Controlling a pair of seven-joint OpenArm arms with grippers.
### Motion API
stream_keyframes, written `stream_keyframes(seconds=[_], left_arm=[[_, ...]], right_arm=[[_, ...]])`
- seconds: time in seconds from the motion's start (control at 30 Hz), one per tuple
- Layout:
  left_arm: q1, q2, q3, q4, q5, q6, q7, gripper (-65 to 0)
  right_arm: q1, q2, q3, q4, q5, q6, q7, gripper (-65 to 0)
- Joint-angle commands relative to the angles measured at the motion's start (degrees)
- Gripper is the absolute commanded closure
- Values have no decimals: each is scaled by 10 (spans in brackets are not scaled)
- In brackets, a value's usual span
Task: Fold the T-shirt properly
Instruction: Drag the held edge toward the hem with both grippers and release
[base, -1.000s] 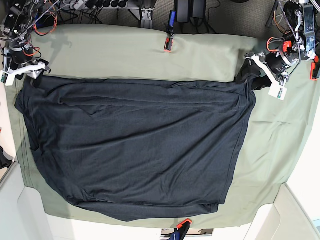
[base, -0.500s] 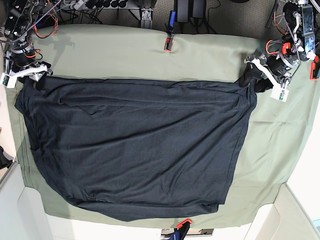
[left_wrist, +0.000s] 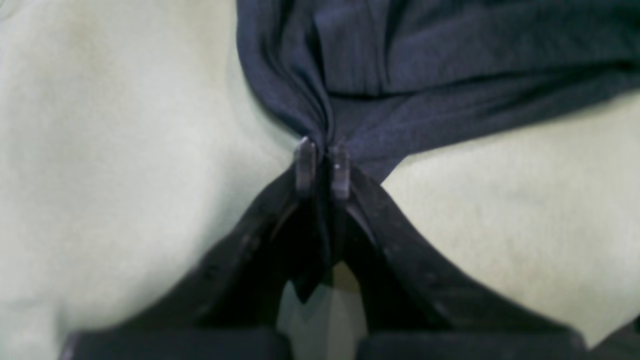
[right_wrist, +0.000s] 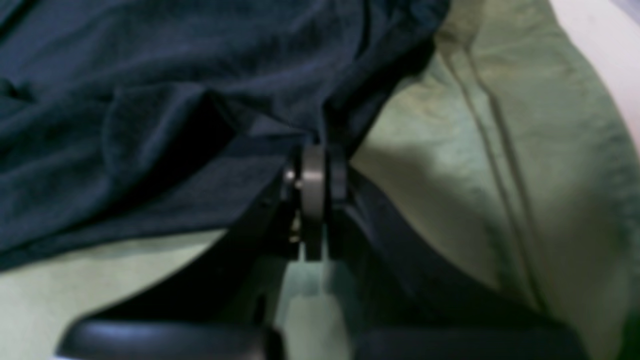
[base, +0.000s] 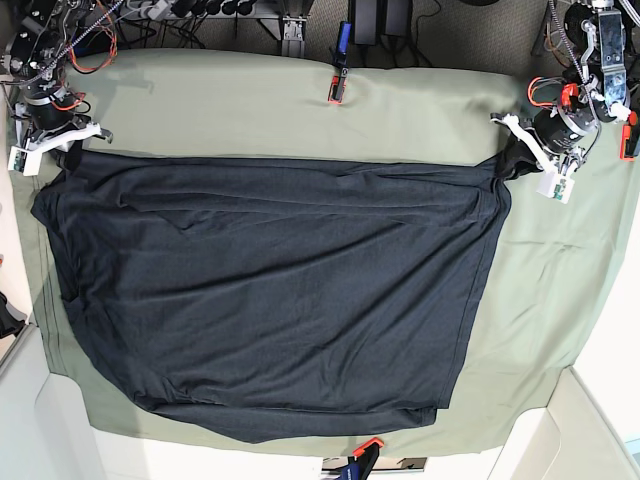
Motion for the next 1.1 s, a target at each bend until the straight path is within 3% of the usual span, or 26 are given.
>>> stream_keyframes(seconds=[0.0, 0.13, 0.43, 0.63, 0.8, 1.07], left_arm=[[4, -10, -14, 18, 6, -5, 14, 0], [18, -26, -43, 68, -33, -31, 29, 0], [19, -101, -59, 112, -26, -29, 22, 0], [0, -134, -52, 110, -28, -32, 1, 0], [-62, -140, 18, 62, -11, -32, -16, 0], [-235, -140, 157, -111, 57, -25, -56, 0]], right_arm=[[3, 12, 5, 18, 6, 6, 3, 0], [3, 23, 22, 47, 6, 6, -9, 0], [10, 59, 25, 58, 19, 6, -9, 0], [65, 60, 24, 37, 17, 7, -14, 0], [129, 60, 23, -37, 16, 17, -19, 0], [217, 61, 23, -135, 12, 31, -17, 0]])
